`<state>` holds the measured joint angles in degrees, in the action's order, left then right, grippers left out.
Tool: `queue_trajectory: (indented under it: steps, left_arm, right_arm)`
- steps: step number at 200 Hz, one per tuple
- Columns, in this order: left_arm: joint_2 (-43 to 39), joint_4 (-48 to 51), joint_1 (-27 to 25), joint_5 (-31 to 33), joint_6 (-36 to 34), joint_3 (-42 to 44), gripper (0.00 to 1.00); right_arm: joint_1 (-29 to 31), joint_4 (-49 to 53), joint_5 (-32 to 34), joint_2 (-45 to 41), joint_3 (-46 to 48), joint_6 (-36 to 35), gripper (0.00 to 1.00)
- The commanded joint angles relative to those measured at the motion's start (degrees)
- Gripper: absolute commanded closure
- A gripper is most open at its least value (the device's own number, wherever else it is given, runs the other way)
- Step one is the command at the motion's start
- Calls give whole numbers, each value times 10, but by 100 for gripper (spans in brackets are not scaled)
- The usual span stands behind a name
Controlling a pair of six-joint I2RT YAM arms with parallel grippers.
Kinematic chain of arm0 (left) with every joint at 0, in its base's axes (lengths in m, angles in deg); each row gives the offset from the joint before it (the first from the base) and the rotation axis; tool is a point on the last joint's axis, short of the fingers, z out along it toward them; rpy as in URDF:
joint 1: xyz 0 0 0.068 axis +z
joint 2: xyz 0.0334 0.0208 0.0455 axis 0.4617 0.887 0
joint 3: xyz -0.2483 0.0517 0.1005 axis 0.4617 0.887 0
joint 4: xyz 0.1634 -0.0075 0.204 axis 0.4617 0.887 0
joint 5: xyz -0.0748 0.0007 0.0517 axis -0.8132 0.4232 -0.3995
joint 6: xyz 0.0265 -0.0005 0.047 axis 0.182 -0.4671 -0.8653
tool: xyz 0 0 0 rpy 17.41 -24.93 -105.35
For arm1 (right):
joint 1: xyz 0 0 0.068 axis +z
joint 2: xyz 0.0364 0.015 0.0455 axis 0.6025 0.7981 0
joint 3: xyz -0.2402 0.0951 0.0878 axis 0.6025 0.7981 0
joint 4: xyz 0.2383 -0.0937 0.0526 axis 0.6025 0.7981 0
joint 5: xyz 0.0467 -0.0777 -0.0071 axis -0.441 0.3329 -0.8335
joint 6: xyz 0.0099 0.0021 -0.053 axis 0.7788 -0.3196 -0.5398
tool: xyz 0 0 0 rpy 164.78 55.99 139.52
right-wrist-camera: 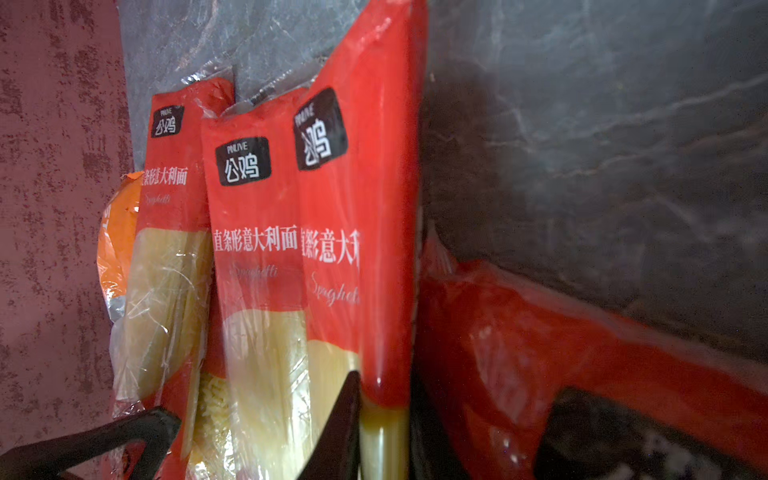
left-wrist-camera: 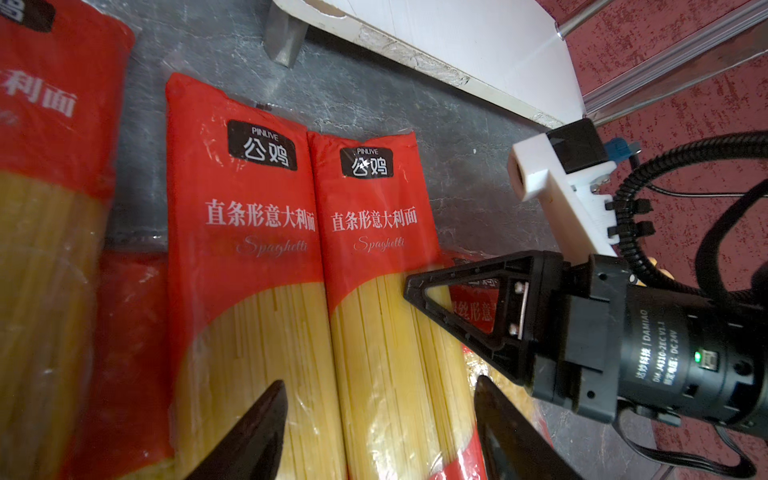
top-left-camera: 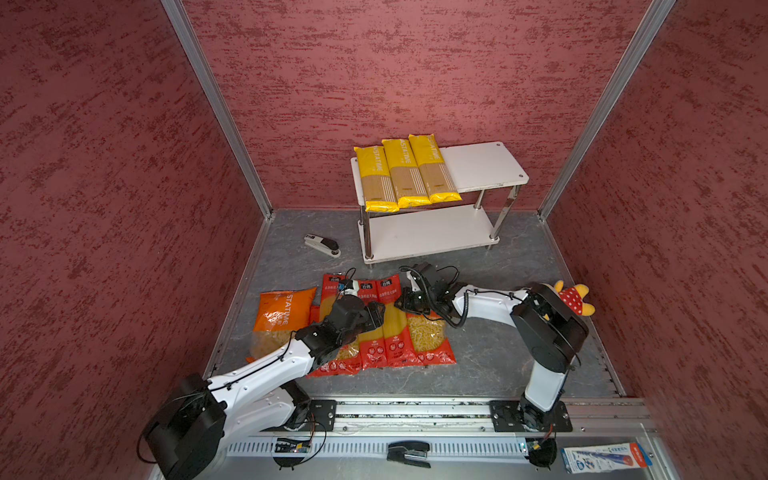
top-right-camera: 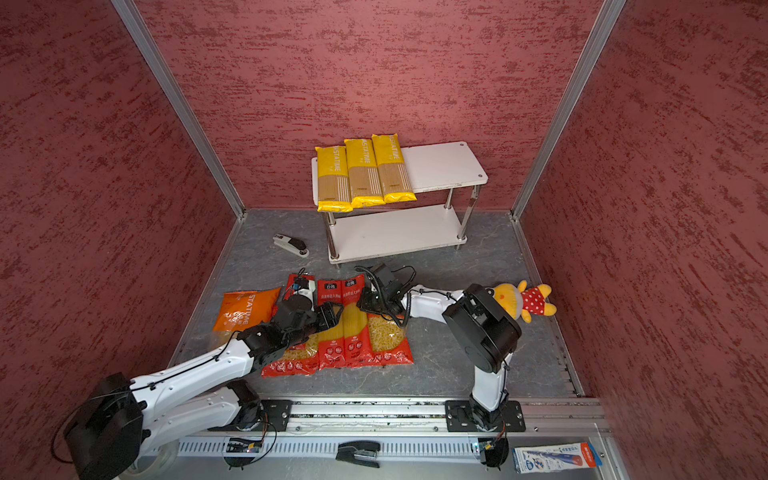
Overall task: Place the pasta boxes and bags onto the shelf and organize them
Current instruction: 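Withdraw the right gripper and lower both grippers to the red spaghetti bags, then lift a red spaghetti bag upright with the right gripper while the left steadies it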
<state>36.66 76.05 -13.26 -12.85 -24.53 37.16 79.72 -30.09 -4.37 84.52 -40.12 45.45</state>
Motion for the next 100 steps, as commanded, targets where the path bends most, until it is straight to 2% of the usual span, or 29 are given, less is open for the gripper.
queue_trajectory:
  steps: [1, 59, 100]
  left_arm:
    - [-20, 8, 13, -4, -25, -11, 26]
    - [-83, 4, 79, -69, -57, -20, 19]
    - [-100, 0, 122, -132, -73, -47, 16]
  right_arm:
    - [7, -61, -3, -39, 23, -8, 91]
    - [7, -150, 15, -128, 79, -56, 99]
    - [7, -262, 8, -222, 139, -136, 100]
